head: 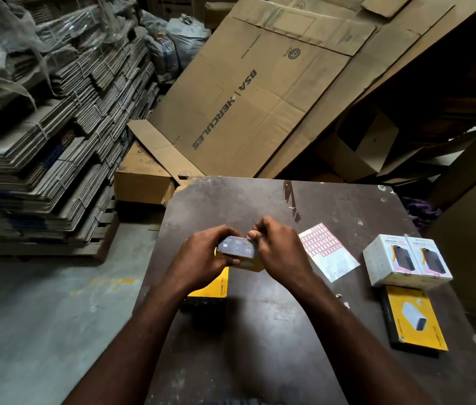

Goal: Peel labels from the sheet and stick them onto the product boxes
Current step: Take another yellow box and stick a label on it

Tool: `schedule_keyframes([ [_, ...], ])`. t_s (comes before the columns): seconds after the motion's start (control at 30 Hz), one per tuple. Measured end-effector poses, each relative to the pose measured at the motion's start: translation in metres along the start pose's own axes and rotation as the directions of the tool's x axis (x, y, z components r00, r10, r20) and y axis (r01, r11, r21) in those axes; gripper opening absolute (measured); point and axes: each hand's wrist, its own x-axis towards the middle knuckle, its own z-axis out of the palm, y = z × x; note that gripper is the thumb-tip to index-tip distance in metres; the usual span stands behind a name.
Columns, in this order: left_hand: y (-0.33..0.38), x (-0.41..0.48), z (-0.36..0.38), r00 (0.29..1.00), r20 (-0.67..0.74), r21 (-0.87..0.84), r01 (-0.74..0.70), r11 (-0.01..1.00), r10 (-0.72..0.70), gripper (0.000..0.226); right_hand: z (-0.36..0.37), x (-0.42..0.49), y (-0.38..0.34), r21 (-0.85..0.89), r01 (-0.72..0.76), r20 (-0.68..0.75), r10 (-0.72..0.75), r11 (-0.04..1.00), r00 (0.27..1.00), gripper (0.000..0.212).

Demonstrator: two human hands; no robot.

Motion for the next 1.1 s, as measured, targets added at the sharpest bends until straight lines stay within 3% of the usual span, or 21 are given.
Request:
schedule_keyframes([
  [0.3,-0.002,-0.002,-0.004,0.998,0.059,-0.023,0.013,1.0,-0.012,0.043,-0.008,0.008,0.002,0.097,-0.1,0.156,0.084,0.99,0.984,0.013],
  [0.5,-0.002,-0.004,-0.008,0.998,0.051,-0.036,0.022,0.999,-0.021,0.04,-0.014,0.008,0.004,0.389,-0.198,0.225,0.116,0.9,0.967,0.01],
  [0.6,-0.002,-0.004,-0.01,0.999,0.046,-0.03,0.021,0.999,-0.02,0.038,-0.017,0.008,0.006,0.453,-0.209,0.291,0.078,0.866,0.953,0.011],
  [0.73,-0.001,-0.005,-0.01,0.999,0.044,-0.027,0.02,0.999,-0.019,0.037,-0.019,0.009,0.008,0.401,-0.143,0.325,0.006,0.905,0.946,0.016],
  [0.87,0.0,-0.003,-0.008,1.0,0.029,-0.022,0.001,1.0,-0.001,0.039,-0.017,0.01,0.008,0.278,-0.06,0.224,-0.004,0.959,0.975,0.01],
  [1.1,0.003,-0.006,-0.001,0.996,-0.074,-0.058,-0.05,0.997,0.046,0.046,-0.017,0.012,0.005,0.369,-0.189,0.257,0.095,0.91,0.962,0.015],
])
